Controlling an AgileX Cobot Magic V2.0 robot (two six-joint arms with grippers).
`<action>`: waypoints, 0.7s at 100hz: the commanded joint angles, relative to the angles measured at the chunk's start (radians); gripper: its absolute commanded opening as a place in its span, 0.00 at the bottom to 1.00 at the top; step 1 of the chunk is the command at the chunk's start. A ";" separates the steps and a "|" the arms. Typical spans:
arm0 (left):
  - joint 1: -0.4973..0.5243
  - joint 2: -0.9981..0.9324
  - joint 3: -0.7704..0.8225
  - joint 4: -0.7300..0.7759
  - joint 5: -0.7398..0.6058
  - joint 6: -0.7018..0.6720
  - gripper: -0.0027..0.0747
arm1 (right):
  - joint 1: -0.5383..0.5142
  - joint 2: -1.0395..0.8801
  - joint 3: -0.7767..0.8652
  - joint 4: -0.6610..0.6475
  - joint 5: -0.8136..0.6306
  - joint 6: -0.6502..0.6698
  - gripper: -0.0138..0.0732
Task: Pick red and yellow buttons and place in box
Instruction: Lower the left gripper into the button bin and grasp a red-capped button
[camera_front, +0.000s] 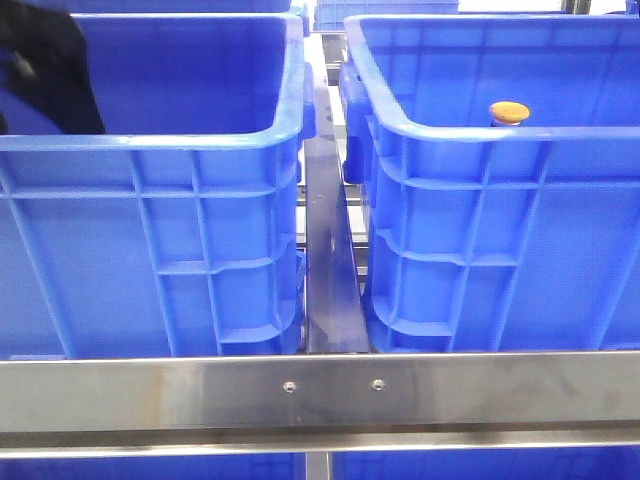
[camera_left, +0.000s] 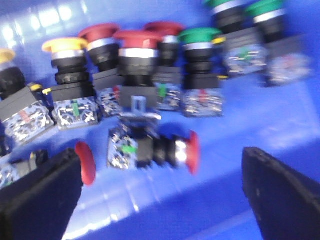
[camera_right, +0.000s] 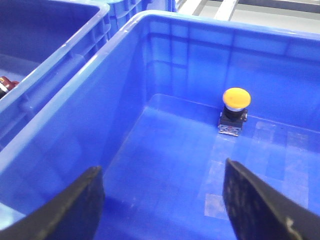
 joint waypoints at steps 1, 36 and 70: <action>0.008 0.005 -0.031 -0.006 -0.089 -0.010 0.82 | -0.006 -0.006 -0.028 0.022 -0.002 -0.010 0.76; 0.010 0.121 -0.031 -0.006 -0.216 -0.010 0.82 | -0.006 -0.006 -0.028 0.022 0.018 -0.010 0.76; 0.010 0.153 -0.031 -0.006 -0.235 -0.010 0.71 | -0.006 -0.006 -0.028 0.022 0.020 -0.010 0.76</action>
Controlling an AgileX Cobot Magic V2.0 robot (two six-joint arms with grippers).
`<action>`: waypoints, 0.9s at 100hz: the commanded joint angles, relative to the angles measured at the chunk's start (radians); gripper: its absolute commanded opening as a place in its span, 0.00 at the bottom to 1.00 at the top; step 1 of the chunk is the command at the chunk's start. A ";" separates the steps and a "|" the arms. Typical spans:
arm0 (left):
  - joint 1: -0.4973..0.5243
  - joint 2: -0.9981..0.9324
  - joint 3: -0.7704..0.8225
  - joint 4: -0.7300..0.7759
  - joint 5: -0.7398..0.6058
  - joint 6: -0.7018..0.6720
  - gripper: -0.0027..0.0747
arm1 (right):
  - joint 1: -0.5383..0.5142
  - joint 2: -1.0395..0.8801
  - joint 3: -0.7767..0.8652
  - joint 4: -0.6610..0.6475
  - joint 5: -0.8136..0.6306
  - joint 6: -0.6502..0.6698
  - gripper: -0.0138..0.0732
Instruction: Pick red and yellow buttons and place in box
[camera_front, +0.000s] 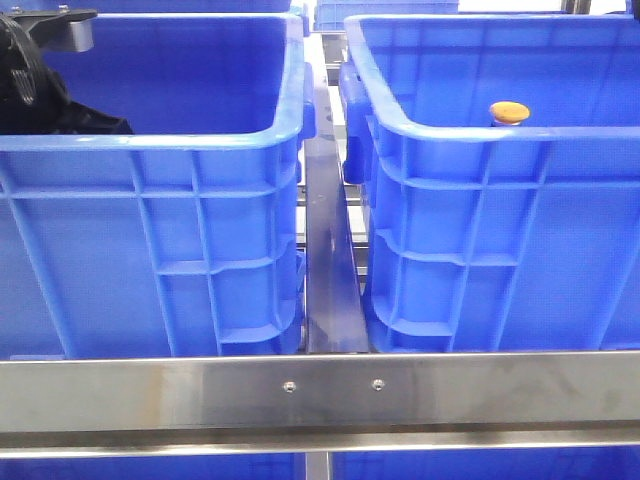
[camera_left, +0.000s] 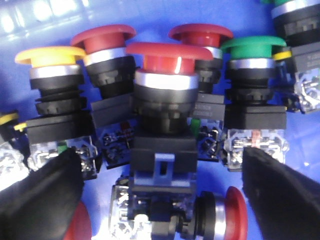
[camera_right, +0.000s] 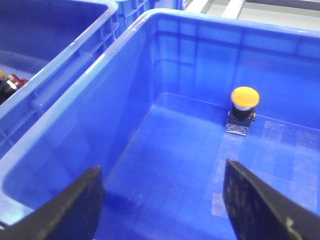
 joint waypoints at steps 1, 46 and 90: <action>0.001 -0.036 -0.031 -0.006 -0.055 -0.010 0.70 | -0.006 -0.006 -0.028 0.022 -0.005 -0.010 0.76; 0.001 -0.051 -0.031 -0.006 -0.055 -0.010 0.15 | -0.006 -0.006 -0.028 0.022 -0.005 -0.010 0.76; -0.146 -0.273 -0.031 -0.019 -0.055 -0.010 0.14 | -0.006 -0.006 -0.028 0.022 -0.003 -0.010 0.76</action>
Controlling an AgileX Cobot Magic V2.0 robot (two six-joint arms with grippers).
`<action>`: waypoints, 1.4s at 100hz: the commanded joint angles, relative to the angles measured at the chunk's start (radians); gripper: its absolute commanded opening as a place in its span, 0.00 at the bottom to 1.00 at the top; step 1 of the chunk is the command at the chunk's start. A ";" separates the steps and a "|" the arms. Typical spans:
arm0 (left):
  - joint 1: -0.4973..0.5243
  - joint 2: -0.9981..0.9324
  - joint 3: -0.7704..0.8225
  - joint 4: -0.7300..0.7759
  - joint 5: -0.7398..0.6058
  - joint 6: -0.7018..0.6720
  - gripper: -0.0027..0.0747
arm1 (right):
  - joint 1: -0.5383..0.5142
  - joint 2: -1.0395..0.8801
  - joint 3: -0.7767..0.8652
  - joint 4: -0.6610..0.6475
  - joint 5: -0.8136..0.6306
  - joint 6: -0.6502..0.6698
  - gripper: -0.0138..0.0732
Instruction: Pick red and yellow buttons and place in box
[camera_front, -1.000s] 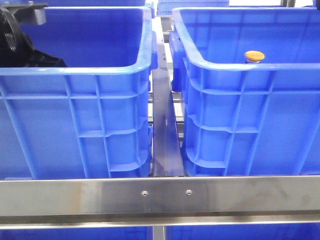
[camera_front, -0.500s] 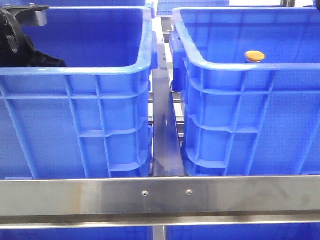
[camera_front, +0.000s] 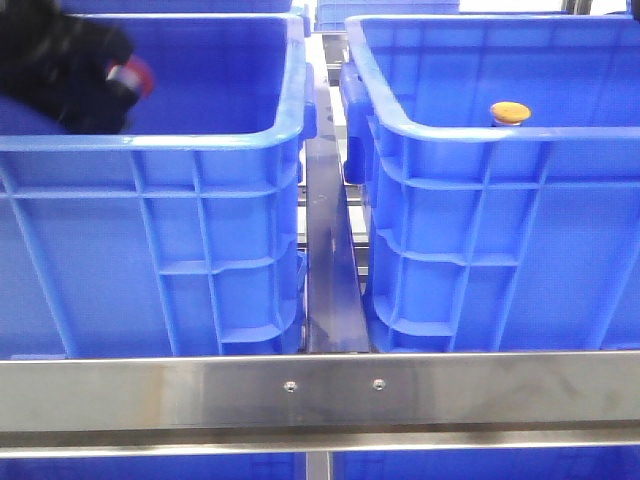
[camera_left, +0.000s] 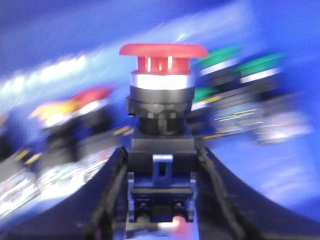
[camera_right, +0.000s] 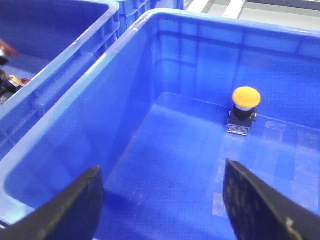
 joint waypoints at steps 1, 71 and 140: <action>-0.061 -0.086 -0.031 -0.015 -0.049 -0.010 0.14 | -0.006 -0.006 -0.028 0.022 -0.004 -0.010 0.76; -0.465 -0.170 -0.031 -0.020 -0.045 -0.010 0.14 | -0.006 0.012 -0.083 0.079 0.169 0.128 0.76; -0.465 -0.170 -0.031 -0.020 -0.041 -0.010 0.14 | 0.090 0.541 -0.507 0.111 0.681 0.591 0.76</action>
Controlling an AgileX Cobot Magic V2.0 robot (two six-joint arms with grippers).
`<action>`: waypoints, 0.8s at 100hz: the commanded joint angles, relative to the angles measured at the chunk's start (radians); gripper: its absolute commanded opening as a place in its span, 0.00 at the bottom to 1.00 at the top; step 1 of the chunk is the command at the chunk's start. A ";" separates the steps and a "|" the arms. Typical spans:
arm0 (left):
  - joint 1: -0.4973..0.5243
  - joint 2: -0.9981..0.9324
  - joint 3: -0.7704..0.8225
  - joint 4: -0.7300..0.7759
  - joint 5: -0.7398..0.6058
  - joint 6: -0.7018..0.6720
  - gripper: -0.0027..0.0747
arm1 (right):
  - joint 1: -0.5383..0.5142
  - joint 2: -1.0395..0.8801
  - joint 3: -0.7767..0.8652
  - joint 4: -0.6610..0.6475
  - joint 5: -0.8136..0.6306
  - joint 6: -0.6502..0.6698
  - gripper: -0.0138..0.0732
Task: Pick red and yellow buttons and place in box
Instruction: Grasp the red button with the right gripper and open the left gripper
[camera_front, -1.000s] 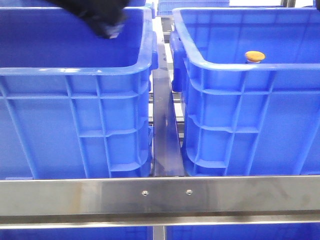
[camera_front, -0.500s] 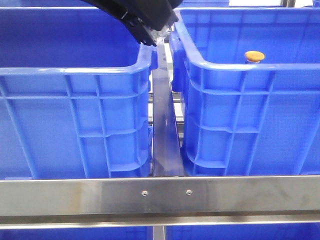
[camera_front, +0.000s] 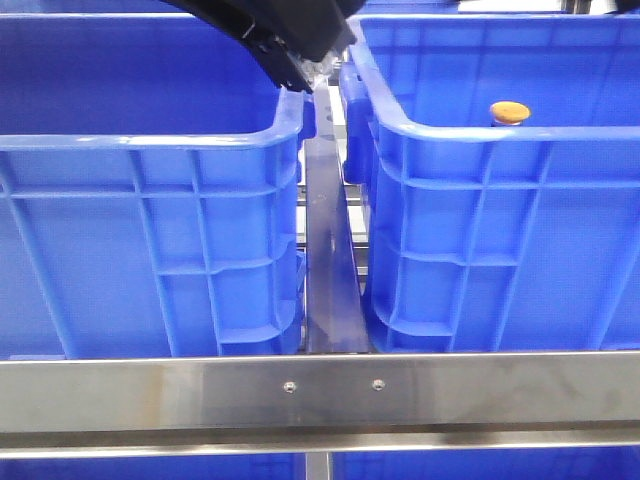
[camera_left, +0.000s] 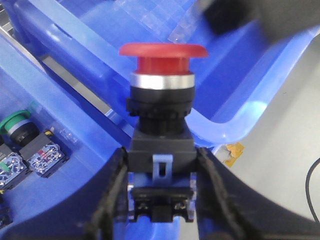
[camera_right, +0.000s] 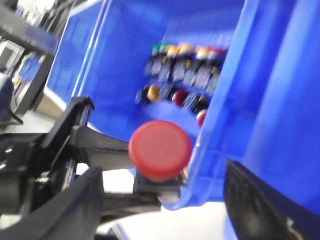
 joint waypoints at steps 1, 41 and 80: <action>-0.008 -0.030 -0.031 -0.013 -0.060 -0.010 0.14 | 0.031 0.029 -0.062 0.077 0.033 -0.002 0.76; -0.008 -0.030 -0.031 -0.013 -0.060 -0.010 0.15 | 0.071 0.085 -0.110 0.093 0.014 -0.003 0.48; -0.004 -0.030 -0.031 -0.004 -0.023 -0.010 0.93 | 0.030 0.084 -0.149 0.082 0.013 -0.043 0.38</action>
